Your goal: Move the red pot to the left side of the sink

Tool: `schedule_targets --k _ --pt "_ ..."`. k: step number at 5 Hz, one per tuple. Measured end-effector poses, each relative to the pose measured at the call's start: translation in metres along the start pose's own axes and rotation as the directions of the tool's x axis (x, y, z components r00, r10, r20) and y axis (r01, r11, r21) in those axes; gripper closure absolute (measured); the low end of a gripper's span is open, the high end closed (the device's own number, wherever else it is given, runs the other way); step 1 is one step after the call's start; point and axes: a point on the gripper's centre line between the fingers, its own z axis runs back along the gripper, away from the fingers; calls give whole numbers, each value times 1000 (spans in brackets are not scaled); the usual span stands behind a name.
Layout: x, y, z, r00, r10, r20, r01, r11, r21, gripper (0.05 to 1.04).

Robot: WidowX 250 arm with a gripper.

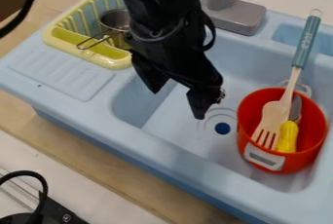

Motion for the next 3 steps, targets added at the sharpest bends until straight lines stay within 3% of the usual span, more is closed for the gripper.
schedule_targets --k 3 --pt "-3 -12 -3 998 43 -41 -45 997 -55 86"
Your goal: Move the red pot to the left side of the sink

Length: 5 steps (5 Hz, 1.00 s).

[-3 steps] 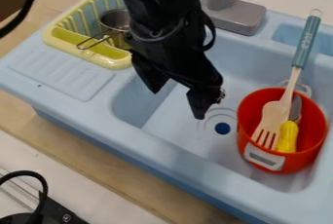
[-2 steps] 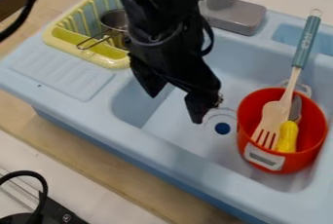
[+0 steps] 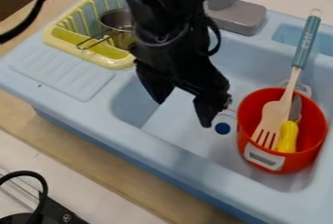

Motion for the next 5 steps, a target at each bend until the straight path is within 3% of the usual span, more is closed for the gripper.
schedule_targets --k 3,5 --pt "14 -28 -6 994 102 29 -101 994 -29 86" --pt "19 -47 -21 989 145 21 -146 989 12 86"
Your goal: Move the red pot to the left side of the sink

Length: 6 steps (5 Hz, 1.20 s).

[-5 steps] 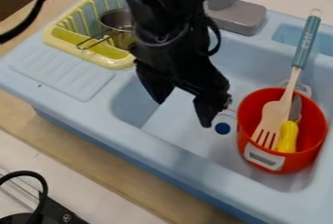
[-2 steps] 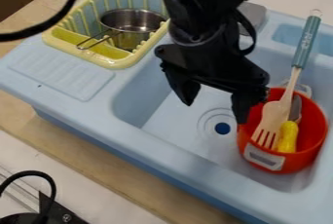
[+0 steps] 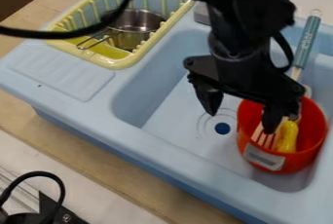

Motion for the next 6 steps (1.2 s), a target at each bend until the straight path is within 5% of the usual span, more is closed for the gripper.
schedule_targets --k 3,6 --pt "-4 3 -16 999 41 -30 -41 999 26 86" --pt "-6 13 -26 984 180 12 -180 980 81 135"
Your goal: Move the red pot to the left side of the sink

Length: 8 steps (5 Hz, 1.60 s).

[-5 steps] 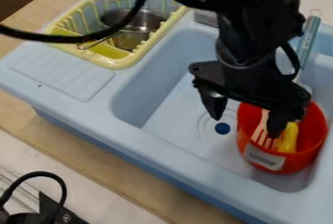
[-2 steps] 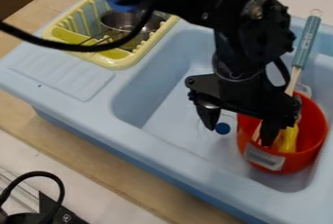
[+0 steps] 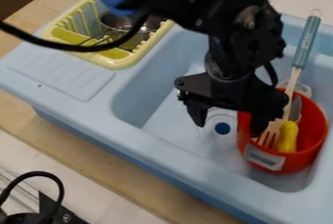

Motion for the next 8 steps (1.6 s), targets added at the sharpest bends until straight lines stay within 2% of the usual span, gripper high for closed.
schedule_targets --k 1,2,3,4,5,7,8 --pt "-4 0 -2 999 53 -11 -53 998 -36 404" --pt "-9 0 -7 991 129 34 -127 991 -40 691" --pt "-13 2 -2 979 201 29 -200 979 -32 912" --pt "-19 6 -1 970 242 0 -242 970 -6 1019" --pt "-21 7 6 960 281 -13 -281 960 -6 1028" --pt "-16 15 21 888 455 68 -454 891 -29 1028" --pt "-16 27 23 864 498 74 -497 867 -32 1028"
